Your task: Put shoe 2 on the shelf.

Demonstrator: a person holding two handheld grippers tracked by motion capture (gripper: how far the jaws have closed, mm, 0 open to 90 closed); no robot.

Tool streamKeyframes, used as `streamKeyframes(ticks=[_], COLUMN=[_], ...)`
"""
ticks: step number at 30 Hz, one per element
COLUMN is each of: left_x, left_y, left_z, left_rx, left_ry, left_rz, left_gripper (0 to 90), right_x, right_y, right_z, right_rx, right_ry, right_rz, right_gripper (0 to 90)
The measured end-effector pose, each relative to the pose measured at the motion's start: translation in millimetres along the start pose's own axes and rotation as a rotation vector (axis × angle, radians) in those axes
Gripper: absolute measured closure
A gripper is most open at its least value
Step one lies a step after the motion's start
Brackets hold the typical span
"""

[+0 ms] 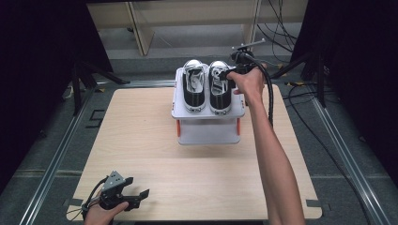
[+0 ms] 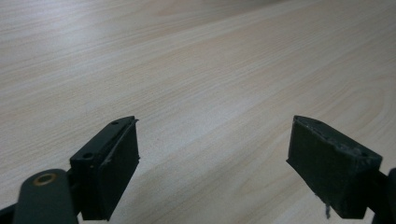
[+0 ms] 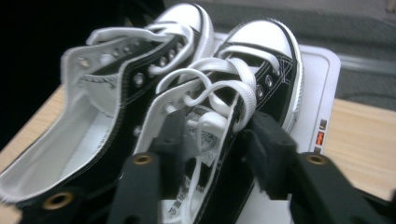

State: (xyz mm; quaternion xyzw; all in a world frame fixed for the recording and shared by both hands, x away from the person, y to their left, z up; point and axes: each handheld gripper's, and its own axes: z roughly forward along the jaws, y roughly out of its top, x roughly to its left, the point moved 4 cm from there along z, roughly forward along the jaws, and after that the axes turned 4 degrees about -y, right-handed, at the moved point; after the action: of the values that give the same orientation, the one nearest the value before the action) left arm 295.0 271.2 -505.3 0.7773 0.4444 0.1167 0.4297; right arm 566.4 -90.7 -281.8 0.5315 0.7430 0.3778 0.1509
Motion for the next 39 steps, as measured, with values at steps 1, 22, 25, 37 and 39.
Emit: streamKeyframes(ticks=[1, 22, 25, 37, 39], left_x=[0.1, 1.7, 1.6, 2.5, 3.0], left_y=[0.0, -0.4, -0.3, 0.3, 0.3], left_z=[0.1, 1.3, 1.5, 1.1, 0.8], left_rx=[0.000, 0.008, 0.006, -0.003, 0.004], left_ry=[0.000, 0.014, 0.014, 0.018, 0.019], left_rz=[-0.001, -0.005, -0.007, -0.009, -0.002], left_gripper=[15.6, 15.5, 15.5, 15.5, 15.6], right_x=[-1.8, -20.2, -21.7, -31.5, -34.1], right_y=[-1.3, -116.3, -147.9, -231.9, -245.3], right_z=[-2.7, -69.1, -71.5, -57.3, -53.4], right_rx=[-0.029, -0.173, -0.184, -0.158, -0.158], right_ry=[0.011, 0.226, 0.241, 0.224, 0.227], right_rz=[-0.019, -0.076, -0.082, -0.103, -0.086], right_gripper=[53.7, 40.1, 39.9, 28.8, 27.1])
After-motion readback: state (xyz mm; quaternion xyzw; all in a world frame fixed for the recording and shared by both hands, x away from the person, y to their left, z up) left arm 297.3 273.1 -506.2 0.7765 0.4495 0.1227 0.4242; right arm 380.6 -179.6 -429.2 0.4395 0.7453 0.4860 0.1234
